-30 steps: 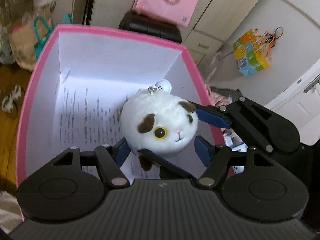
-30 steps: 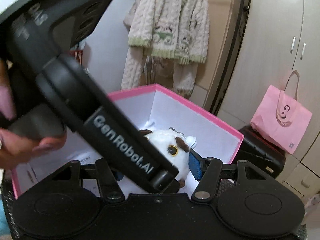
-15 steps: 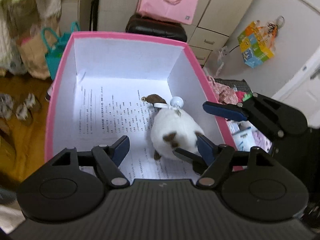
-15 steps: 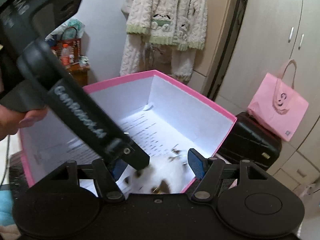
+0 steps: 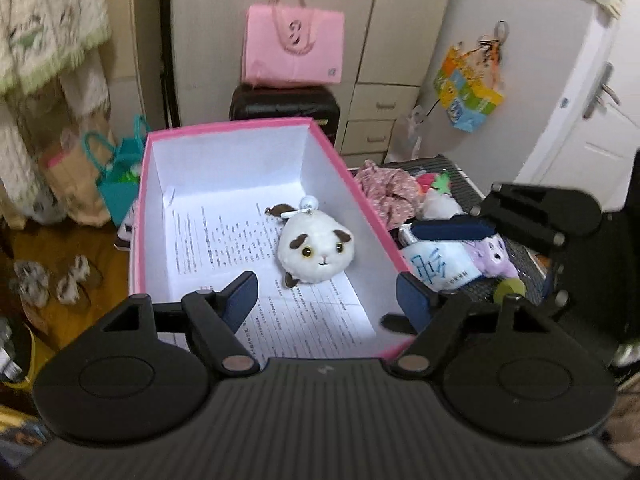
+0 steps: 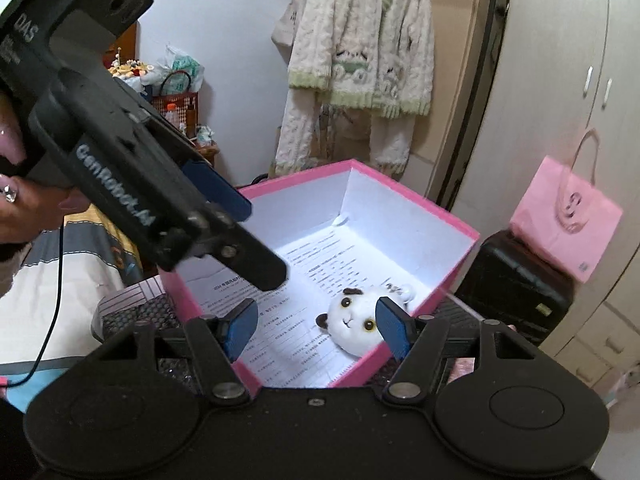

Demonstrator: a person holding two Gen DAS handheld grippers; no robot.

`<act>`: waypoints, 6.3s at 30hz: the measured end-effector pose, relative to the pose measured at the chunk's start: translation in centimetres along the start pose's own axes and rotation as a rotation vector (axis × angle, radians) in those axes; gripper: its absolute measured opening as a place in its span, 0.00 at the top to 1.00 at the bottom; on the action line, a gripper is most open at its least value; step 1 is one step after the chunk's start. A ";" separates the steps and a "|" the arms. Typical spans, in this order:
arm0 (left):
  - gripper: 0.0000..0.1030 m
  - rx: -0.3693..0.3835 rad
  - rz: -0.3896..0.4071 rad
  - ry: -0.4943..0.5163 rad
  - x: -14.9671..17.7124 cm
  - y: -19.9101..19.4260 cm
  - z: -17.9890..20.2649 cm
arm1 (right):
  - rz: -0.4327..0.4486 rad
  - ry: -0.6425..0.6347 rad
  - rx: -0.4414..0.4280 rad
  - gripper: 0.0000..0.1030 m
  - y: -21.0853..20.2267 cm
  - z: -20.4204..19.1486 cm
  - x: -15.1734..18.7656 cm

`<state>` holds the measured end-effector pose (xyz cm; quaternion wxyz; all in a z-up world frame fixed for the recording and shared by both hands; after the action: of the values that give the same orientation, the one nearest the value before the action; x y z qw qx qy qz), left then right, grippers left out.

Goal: Organize soft objects
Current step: 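Move the left gripper back to the green sponge, then grasp the green sponge with the left gripper while the right grasps the white mesh puff, then carry sponge and mesh puff into the pink box and open both grippers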

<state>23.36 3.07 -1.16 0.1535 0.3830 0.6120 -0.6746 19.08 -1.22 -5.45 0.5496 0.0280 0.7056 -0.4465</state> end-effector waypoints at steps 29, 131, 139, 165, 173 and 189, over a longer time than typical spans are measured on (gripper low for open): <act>0.24 0.148 0.030 0.390 6.0 -4.2 15.3 | 0.026 0.211 0.144 0.32 -12.8 1.7 12.7; 0.58 0.190 -0.062 0.107 7.9 7.6 20.9 | 0.043 0.416 0.092 0.83 -10.6 12.5 16.3; 0.58 0.134 -0.089 0.120 10.2 5.7 17.6 | -0.038 0.425 0.033 0.83 -10.5 8.1 17.8; 0.58 -0.086 0.019 0.067 6.8 -4.8 2.6 | 0.092 0.198 -0.246 0.82 -6.2 -1.5 4.3; 0.58 -0.173 0.048 0.043 1.9 -1.4 -1.0 | 0.121 0.139 -0.172 0.82 -2.4 1.0 -0.7; 0.56 -0.260 -0.096 0.082 1.7 8.3 -4.9 | -0.098 0.237 -0.265 0.77 8.9 5.9 -0.6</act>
<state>29.48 6.49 -7.99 0.1441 0.3573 0.7177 -0.5801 28.49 0.54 -10.29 0.4388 -0.0267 0.8186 -0.3696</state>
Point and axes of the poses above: each gripper's, at about its wrist camera, not at the fingertips, and y roughly the way its jaws point, z to its right, x to its underside, the point moved 10 cm from there along y, roughly the way its jaws point, and after that the axes turned 15 degrees about -x, right-handed, at the moved point
